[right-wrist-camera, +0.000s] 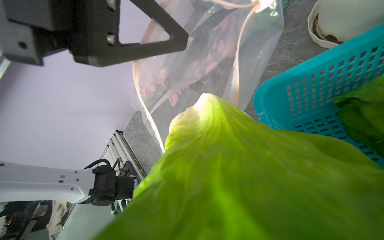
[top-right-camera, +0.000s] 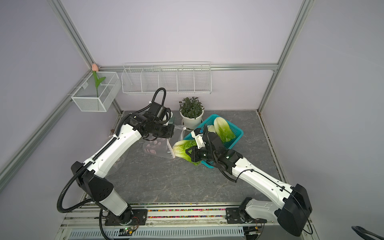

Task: Put the chinese cabbages into a zipper bag and zip it
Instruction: Place the Chinese cabbage in the zipper food storage bag.

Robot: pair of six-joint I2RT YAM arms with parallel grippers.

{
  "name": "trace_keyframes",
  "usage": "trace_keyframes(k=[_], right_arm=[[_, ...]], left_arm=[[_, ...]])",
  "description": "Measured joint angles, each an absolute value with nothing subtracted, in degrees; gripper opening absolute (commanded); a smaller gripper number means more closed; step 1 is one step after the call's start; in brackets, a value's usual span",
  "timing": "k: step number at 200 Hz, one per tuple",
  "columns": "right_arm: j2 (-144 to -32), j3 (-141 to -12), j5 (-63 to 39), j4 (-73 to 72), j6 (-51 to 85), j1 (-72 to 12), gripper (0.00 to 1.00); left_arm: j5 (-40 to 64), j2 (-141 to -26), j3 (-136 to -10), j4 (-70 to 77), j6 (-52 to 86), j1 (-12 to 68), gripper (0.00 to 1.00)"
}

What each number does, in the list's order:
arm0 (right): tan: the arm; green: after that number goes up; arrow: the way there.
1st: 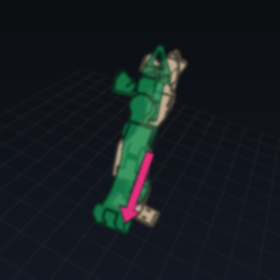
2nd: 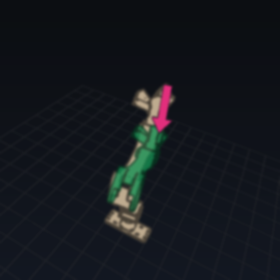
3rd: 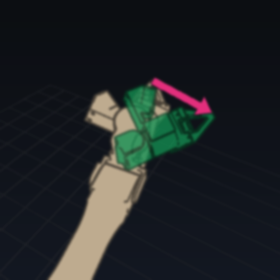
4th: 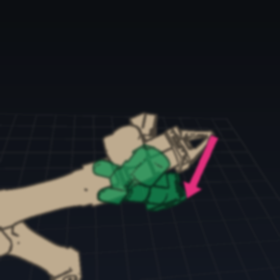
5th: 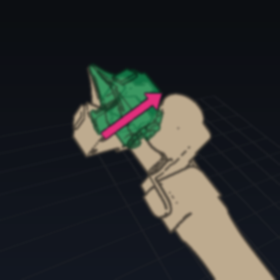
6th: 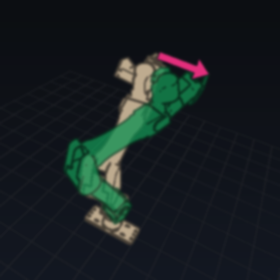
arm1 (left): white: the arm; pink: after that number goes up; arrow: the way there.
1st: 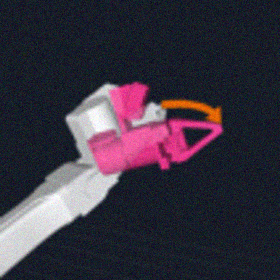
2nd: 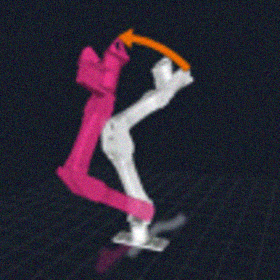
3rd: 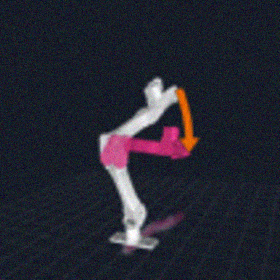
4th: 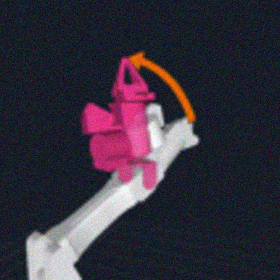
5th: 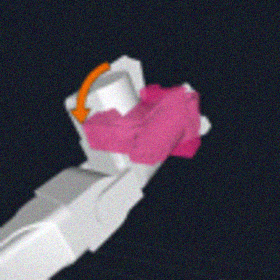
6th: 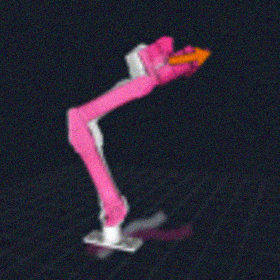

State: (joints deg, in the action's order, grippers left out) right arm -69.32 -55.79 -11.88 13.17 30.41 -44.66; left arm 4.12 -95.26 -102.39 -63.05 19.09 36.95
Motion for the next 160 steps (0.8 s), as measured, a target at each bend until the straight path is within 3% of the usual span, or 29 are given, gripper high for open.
trace_keyframes(k=[51,94,126,160], right_arm=[[-71.00,-56.36,-13.85,8.19,34.96,-42.68,0.07],[-76.03,-46.04,-21.47,-14.94,57.76,-32.45,0.07],[-80.20,-45.91,-24.75,-25.58,67.31,-34.96,0.07],[-81.58,-48.84,-26.63,-21.74,66.13,-35.79,0.07]], left_arm=[[5.34,-96.95,-105.25,-63.77,19.46,44.27,0.00],[6.85,-95.66,-101.36,-60.16,20.60,43.90,0.00],[9.26,-94.87,-96.77,-58.65,21.06,43.88,0.00],[10.98,-93.49,-96.20,-56.82,21.17,43.72,0.00]])
